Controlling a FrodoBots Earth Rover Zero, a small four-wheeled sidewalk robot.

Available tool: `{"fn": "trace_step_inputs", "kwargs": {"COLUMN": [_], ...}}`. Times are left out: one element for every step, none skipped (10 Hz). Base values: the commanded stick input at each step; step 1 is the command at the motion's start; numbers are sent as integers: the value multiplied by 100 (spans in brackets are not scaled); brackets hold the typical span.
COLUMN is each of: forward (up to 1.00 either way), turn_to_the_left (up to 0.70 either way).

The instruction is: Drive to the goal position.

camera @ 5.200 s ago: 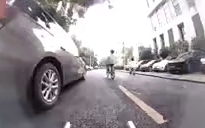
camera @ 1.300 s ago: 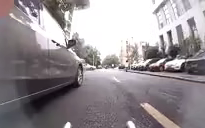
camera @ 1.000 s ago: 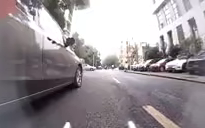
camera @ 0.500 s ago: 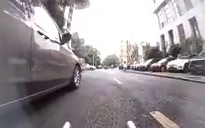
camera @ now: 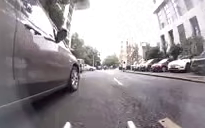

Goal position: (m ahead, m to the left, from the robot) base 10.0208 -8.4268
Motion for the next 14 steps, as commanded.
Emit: {"fn": "trace_step_inputs", "kwargs": {"forward": [45,45,45,45,45,45,45,45,45,45,45,45,45,45], "turn_to_the_left": [0,0,0,0,0,0,0,0,0,0,0,0,0,0]}}
